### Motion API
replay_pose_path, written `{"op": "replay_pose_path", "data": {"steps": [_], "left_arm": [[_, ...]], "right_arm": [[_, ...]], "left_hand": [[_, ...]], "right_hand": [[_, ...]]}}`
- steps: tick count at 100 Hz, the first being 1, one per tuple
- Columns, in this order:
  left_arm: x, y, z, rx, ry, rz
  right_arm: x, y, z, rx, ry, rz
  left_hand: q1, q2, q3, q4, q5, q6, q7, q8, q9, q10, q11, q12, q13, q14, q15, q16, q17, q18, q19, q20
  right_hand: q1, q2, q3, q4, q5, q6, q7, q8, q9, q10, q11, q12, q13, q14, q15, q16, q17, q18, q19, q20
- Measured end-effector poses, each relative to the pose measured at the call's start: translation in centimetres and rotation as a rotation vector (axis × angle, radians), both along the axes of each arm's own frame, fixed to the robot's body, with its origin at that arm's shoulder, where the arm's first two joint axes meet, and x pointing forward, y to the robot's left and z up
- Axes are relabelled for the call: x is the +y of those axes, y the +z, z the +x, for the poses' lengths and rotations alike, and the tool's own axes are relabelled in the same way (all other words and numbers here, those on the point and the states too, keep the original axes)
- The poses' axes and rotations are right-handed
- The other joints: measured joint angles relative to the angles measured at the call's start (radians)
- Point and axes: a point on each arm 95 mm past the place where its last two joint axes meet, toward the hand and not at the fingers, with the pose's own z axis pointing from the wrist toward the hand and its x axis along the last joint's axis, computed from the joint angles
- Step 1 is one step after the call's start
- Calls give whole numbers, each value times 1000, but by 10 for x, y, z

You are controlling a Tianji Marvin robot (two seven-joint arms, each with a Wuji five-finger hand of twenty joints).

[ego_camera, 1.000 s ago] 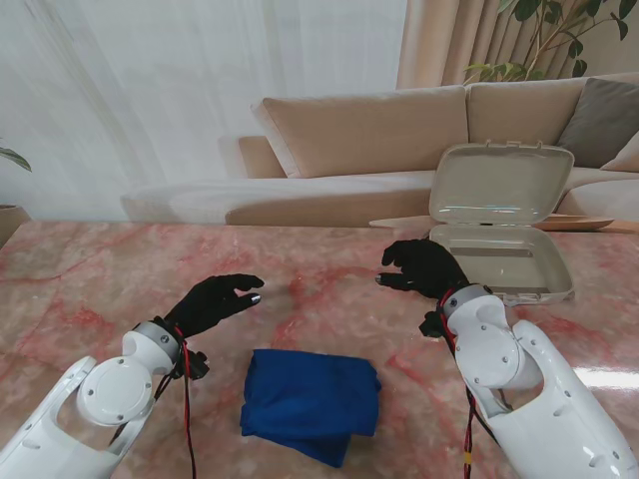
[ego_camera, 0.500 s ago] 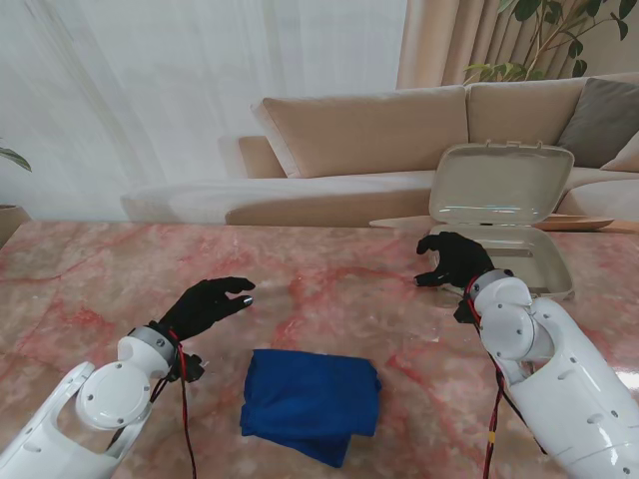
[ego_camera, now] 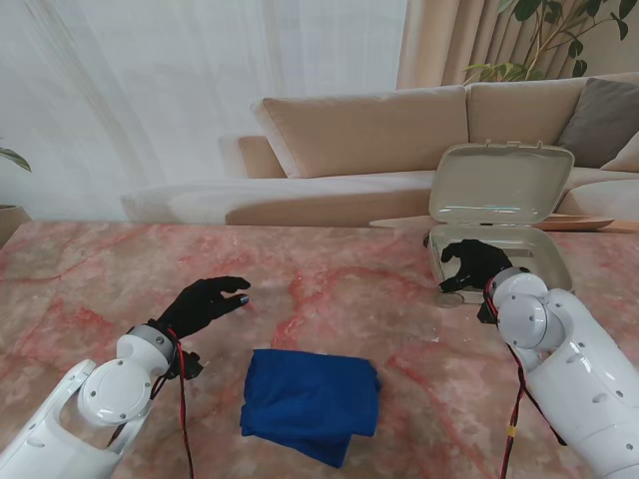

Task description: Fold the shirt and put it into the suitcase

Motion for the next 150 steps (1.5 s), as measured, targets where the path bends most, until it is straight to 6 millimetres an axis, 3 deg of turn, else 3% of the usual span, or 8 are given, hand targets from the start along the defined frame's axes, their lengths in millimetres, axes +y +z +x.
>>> {"op": "replay_pose_path", "data": {"steps": [57, 87, 120, 124, 127, 131, 138, 150], "left_arm": [[2, -1, -3, 34, 18, 14], [2, -2, -4, 43, 19, 17], [2, -3, -4, 59, 13, 21], [2, -3, -4, 60, 12, 21], [2, -3, -4, 61, 12, 21], [2, -3, -4, 62, 11, 22], [2, -3, -4, 63, 11, 22], [3, -3, -5, 67, 14, 24]], "right_arm": [[-18, -21, 12, 95, -26, -29], [-20, -29, 13, 116, -27, -23], [-18, -37, 14, 126, -10, -12], [-18, -37, 14, 116, -11, -10], [-18, -37, 14, 109, -12, -7], [-17, -37, 14, 105, -13, -5], [-17, -37, 14, 103, -14, 1], [-15, -37, 13, 101, -7, 5]], "left_hand": [[0, 0, 0, 0, 0, 0, 0, 0, 0, -1, 0, 0, 0, 0, 0, 0, 0, 0, -1, -10], [0, 0, 0, 0, 0, 0, 0, 0, 0, -1, 0, 0, 0, 0, 0, 0, 0, 0, -1, -10], [0, 0, 0, 0, 0, 0, 0, 0, 0, -1, 0, 0, 0, 0, 0, 0, 0, 1, -9, -11], [0, 0, 0, 0, 0, 0, 0, 0, 0, -1, 0, 0, 0, 0, 0, 0, 0, 1, -9, -11], [0, 0, 0, 0, 0, 0, 0, 0, 0, -1, 0, 0, 0, 0, 0, 0, 0, 2, -9, -11], [0, 0, 0, 0, 0, 0, 0, 0, 0, -1, 0, 0, 0, 0, 0, 0, 0, 2, -9, -11], [0, 0, 0, 0, 0, 0, 0, 0, 0, -1, 0, 0, 0, 0, 0, 0, 0, 2, -9, -11], [0, 0, 0, 0, 0, 0, 0, 0, 0, -3, 0, 0, 0, 0, 0, 0, 0, 2, -9, -11]], "right_hand": [[2, -2, 4, 0, 2, 13, 0, -6, -9, 0, 6, -13, -12, -4, 14, -13, -1, -11, -13, 0], [105, -25, 65, 0, 11, 8, 1, -6, -7, 0, 18, -13, -10, -4, 35, -13, 1, -12, -13, 0], [151, 31, 98, -2, 95, -34, 134, -12, 159, -36, 95, 24, 100, 7, 94, 21, 88, -6, 83, 0], [183, 25, 98, -60, 119, -46, 158, -11, 184, -40, 98, 28, 138, -14, 91, 26, 318, -158, 186, 30], [199, 17, 97, -83, 127, -52, 172, -11, 202, -52, 98, 36, 156, -23, 98, 41, 485, -201, 219, 30], [200, 15, 97, -98, 147, -59, 188, -11, 222, -56, 98, 38, 176, -32, 105, 51, 599, -340, 232, 36], [201, 10, 93, -103, 168, -67, 207, -16, 245, -62, 98, 38, 187, -32, 109, 51, 623, -348, 226, 36], [202, 19, 67, -105, 187, -103, 310, -123, 302, -73, 95, 49, 217, -34, 112, 77, 655, -354, 193, 59]]}}
